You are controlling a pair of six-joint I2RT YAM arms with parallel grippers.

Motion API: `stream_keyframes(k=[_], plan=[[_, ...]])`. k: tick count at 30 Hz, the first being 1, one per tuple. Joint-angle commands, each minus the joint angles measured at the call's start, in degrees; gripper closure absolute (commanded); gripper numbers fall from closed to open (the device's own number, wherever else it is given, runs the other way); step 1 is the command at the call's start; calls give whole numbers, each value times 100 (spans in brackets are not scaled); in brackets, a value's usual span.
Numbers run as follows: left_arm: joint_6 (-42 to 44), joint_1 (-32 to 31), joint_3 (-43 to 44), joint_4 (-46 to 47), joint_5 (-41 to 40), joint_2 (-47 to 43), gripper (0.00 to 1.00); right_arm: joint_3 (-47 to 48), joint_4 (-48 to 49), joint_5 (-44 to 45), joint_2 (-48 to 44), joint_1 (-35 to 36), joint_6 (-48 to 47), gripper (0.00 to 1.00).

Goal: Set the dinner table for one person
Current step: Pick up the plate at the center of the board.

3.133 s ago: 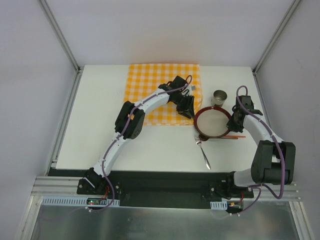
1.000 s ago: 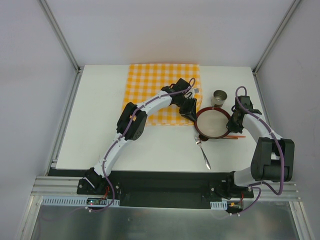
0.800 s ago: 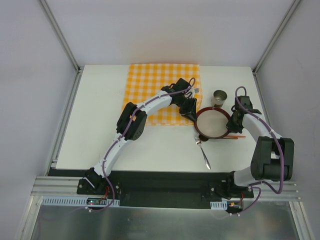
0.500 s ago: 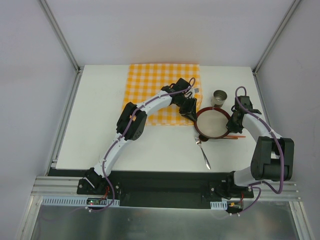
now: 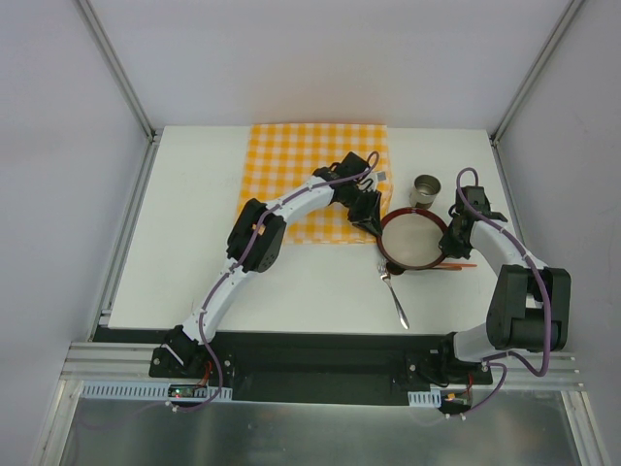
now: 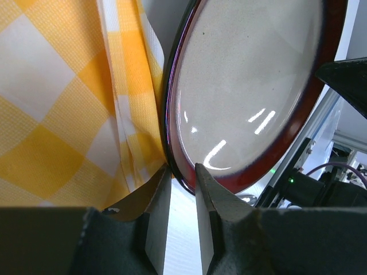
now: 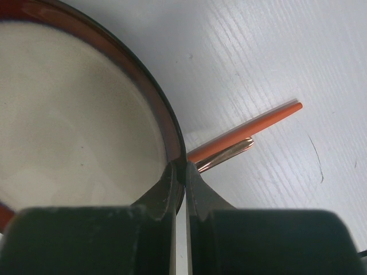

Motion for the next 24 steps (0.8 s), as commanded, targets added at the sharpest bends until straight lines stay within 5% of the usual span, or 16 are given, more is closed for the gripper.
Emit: stream_keyframes(k=[1, 18, 21, 24], plan=[[-181, -58, 250, 297, 429, 51, 78, -38, -176, 7, -205, 48, -158, 99], [-514, -67, 101, 904, 657, 420, 75, -47, -317, 95, -311, 66, -237, 99], [-523, -67, 48, 922, 693, 473, 98, 6, -308, 121, -223, 92, -228, 99], [-515, -49, -22, 939, 614, 456, 100, 32, -282, 121, -179, 127, -202, 99]])
